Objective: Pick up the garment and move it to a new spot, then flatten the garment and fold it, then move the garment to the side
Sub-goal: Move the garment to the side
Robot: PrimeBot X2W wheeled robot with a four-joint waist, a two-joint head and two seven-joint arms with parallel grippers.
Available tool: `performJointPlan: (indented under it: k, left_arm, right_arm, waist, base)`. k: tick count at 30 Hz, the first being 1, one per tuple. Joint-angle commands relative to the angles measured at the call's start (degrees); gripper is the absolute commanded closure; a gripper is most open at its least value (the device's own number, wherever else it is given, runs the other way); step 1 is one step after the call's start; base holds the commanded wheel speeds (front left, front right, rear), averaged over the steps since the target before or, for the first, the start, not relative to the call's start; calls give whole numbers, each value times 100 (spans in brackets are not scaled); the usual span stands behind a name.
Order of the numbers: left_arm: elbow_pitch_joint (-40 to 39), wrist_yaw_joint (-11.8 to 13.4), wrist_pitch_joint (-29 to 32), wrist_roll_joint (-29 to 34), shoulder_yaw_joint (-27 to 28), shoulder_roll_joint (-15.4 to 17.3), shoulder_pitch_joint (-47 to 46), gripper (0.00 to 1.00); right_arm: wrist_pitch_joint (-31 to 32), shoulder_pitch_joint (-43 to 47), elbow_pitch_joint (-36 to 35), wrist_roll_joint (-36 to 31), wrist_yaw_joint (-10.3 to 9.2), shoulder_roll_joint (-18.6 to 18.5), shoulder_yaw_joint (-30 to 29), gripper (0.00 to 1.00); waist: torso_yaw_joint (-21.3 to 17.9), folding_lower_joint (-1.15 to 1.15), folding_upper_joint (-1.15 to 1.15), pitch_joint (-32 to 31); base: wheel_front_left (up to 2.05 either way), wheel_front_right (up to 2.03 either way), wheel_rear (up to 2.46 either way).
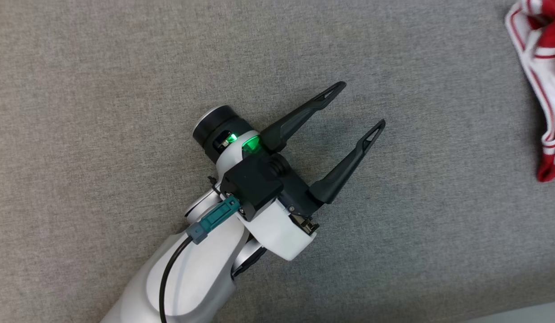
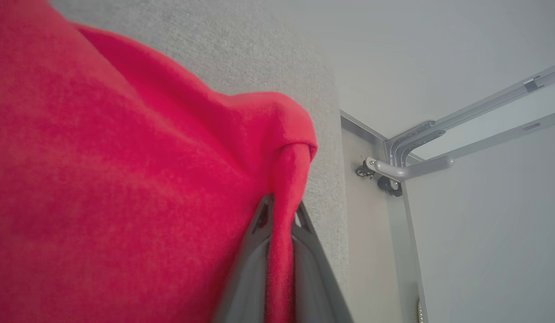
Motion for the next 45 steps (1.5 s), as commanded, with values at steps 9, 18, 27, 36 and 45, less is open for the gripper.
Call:
performJointPlan:
  k: [9,18,27,36,45]
  left_arm:
    - [20,-1,20,-168,99,26,-77,0]
    - [10,-2,18,-352,293,-82,48,0]
    - [64,-4,11,-427,630,-132,584,0]
    - [29,27,11,-469,1582,-140,1592,0]
    - [-67,131,11,-459,2678,-142,2542,0]
  right_arm:
    - [-223,-271,784,-727,-6,-422,-746,100]
    - [-294,-350,1150,-1224,-5,-193,-1169,0]
    - [-522,-358,870,-1169,-5,589,-1120,0]
    - [-821,269,65,-557,-4,1750,-866,0]
    - [-986,1456,-951,-391,-4,2732,-895,0]
  waist:
    - [284,0,0,293]
    - [465,0,0,25]
    - [484,0,0,-979]
    - [650,0,0,-2309]
    - [923,0,0,-3170]
  base:
    - [0,0,0]
    - [0,0,0]
    - [0,0,0]
    - [0,0,0]
    - [0,0,0]
